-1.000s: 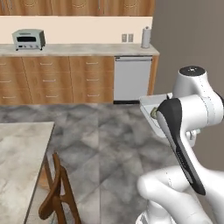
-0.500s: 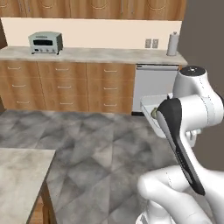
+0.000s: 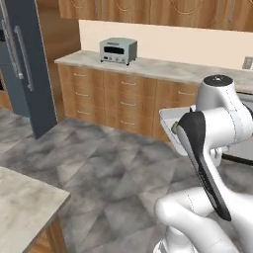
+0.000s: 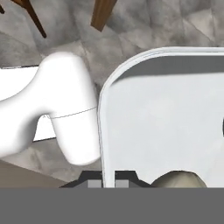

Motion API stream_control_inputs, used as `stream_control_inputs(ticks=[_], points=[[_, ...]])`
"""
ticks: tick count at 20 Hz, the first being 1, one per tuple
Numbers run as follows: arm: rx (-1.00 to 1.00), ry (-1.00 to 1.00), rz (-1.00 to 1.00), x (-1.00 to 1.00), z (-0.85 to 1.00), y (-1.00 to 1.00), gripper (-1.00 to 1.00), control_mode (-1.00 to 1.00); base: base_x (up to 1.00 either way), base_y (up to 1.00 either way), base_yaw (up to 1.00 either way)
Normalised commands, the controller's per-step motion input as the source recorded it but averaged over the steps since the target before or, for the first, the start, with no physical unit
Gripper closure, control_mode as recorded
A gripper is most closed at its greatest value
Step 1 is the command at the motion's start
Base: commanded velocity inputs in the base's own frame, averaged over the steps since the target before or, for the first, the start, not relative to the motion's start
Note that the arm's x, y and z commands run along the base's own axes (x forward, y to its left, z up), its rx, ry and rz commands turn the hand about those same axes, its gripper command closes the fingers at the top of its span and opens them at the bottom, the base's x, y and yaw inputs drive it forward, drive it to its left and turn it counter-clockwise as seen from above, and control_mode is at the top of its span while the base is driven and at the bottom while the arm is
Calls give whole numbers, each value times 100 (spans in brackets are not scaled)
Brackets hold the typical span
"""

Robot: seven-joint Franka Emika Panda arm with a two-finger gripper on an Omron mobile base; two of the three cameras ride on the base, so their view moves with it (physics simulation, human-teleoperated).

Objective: Place two dumplings into each of the tupperware containers and then place the containers in the fridge.

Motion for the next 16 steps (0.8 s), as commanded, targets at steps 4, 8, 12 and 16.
stream_control_inputs(ticks=[4, 8, 12, 16], points=[[0, 0, 0, 0, 0, 0, 100, 100, 100, -65, 56], [0, 0, 0, 0, 0, 0, 100, 100, 69, -87, 51], [0, 0, 0, 0, 0, 0, 100, 100, 62, -51, 67], [0, 0, 0, 0, 0, 0, 100, 100, 85, -3, 85]])
